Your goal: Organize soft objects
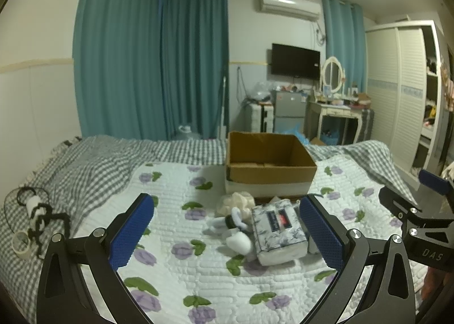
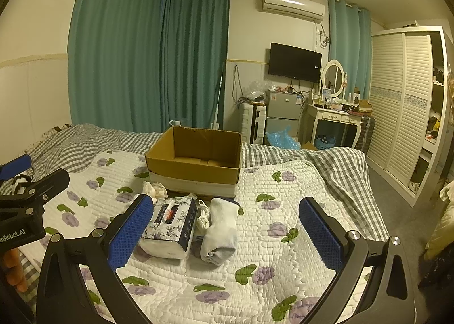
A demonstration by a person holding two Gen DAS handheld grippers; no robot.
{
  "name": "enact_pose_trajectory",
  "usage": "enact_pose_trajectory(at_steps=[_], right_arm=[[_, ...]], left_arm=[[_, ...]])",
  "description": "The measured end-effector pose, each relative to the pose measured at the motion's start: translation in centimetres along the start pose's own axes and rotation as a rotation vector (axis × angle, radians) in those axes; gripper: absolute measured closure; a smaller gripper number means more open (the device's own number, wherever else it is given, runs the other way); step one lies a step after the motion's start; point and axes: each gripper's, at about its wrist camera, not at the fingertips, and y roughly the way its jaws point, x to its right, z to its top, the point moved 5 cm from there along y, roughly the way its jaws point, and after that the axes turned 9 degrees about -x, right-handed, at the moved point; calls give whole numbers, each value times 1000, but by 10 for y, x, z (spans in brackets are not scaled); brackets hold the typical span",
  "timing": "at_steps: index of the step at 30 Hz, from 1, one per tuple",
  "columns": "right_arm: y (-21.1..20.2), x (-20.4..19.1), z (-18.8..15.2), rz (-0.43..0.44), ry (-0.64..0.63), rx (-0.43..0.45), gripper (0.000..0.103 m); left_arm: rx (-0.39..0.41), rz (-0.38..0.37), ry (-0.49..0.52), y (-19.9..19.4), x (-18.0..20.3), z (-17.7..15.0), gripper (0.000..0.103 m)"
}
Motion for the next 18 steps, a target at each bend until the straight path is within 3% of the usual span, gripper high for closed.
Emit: enact_pose_trajectory(at_steps=[18], right_arm=[[2,-1,-1,0,-3,-3,0]], left_arm=[[5,3,-9,-2,0,1,0]])
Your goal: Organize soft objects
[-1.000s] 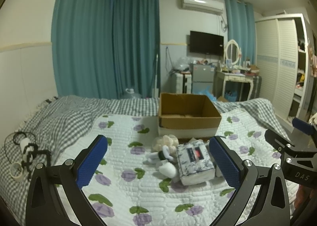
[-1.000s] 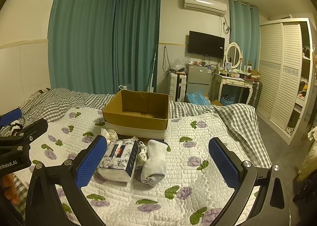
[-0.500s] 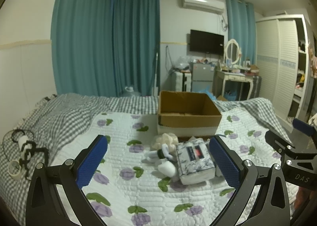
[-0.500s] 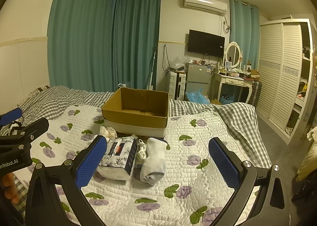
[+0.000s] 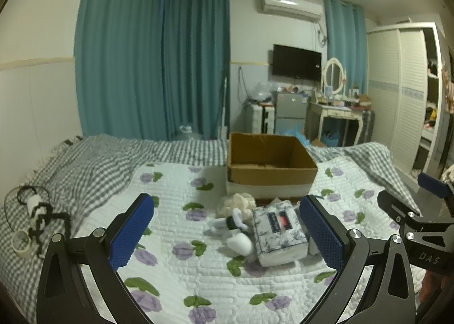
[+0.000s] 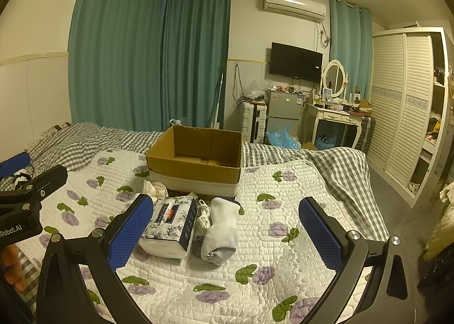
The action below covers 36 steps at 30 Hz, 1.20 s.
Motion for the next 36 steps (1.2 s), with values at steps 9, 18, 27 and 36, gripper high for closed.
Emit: enact_pose_trajectory(at_steps=[9,18,27,36], right_arm=[[2,3,20,8,-29,-16,0],[34,19,41,5,-94,-103,0],[117,24,2,50,-96,-340,0],[165,17,-30,116,-84,-466,4]], left_arm=[[27,-8,-1,-6,5,17,0],[-39,16,84,24,28,26,0],[-246,-27,88,100,47,-12,0],[-363,-50,99,135,58,-44,0]])
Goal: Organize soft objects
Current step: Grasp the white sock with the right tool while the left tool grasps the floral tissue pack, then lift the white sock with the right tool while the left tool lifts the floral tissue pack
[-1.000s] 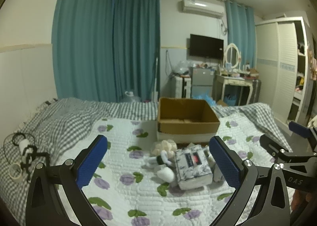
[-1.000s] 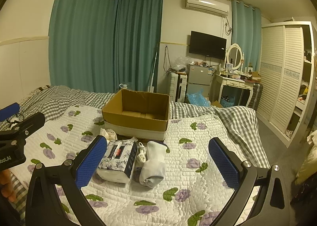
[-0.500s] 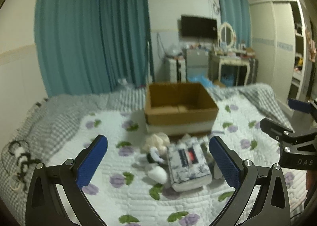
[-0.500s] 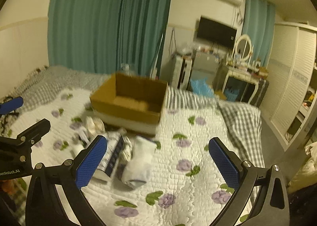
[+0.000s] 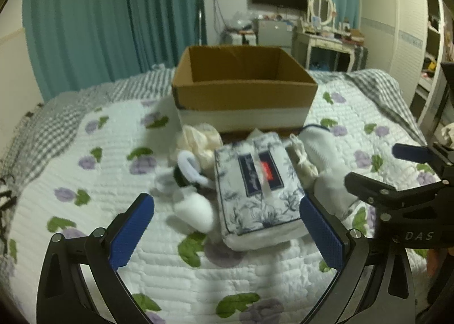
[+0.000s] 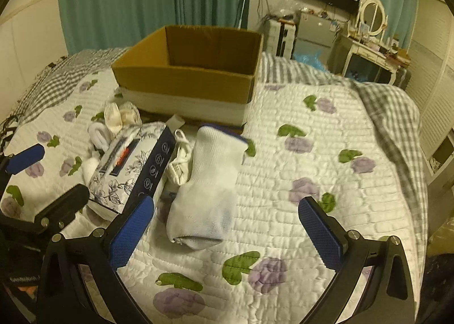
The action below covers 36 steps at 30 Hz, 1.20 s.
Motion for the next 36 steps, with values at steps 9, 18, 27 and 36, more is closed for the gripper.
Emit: enact_pose_trajectory(at_steps=[9,18,27,36], right_arm=[[30,-5,-4,158,5,-108,62],[15,14,-1,108,35,-46,67],[17,14,-7,90,22,-52,67],[-20,3,-10,47,-19,6,69]], left_arm=[[-84,-56,12,27,14,-9,0],[-121,-106,4,49,30,-5,0],[-116,-79,65,51,34,-6,29],[-76,-78,57,15,25,-5,30]])
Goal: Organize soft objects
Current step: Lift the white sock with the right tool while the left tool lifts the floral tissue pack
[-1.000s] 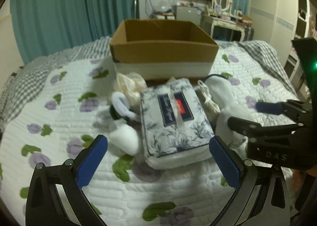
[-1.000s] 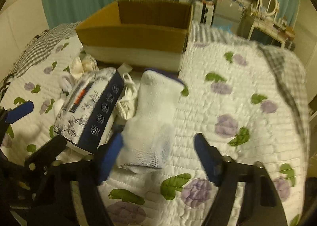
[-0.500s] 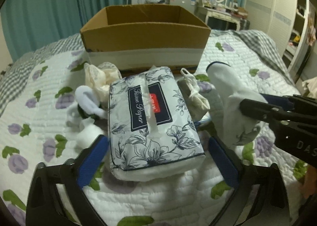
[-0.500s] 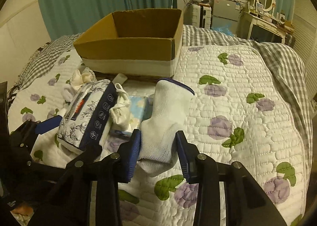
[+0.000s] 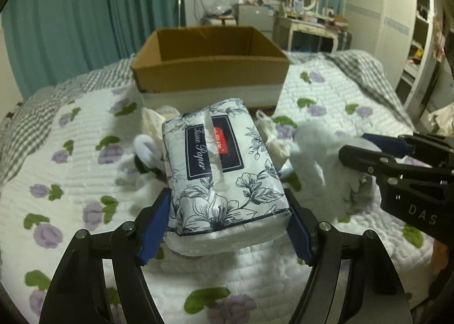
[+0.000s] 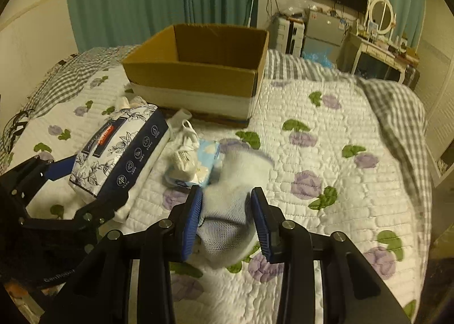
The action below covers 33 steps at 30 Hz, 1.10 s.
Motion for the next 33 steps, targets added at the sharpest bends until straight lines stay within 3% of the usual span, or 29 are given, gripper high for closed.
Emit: enact_pose_trajectory(at_steps=[1,3,8,10,11,12,13,21,24,27,33], right_arm=[[-4,-1,1,-4,-3,7,71],[-14,-4,2,-19,-15,16,84],[-6,-6,-8,-24,-18,-70,86],[4,-5,-19,-26,0,-132,73],[9,-3,-25,-28,25,-165,47],[11,-3,-29,-23,39,-171,29],[12,-3,-33,-1,53,-169,28],[43,-30,-45,13,-11,-229,29],[44,-35,-46,2,-43,-227,42],[38,-36,-43,4,-54,-215,49],[7,-34,-17,19,-51,-135,51]], left_arm=[[8,0,-8,-6,-2,1,30],[20,1,-17,-14,-2,4,30],[53,0,-20,-32,-4,7,30],[54,1,-19,-34,-5,5,30],[53,2,-18,-34,-5,3,30],[51,5,-19,-33,-6,1,30],[47,8,-21,-32,-7,-1,30],[38,19,-36,-28,-16,-10,30],[45,30,-39,-30,-19,-11,30],[54,31,-45,-34,-24,-8,30],[77,36,-42,-46,-31,6,30]])
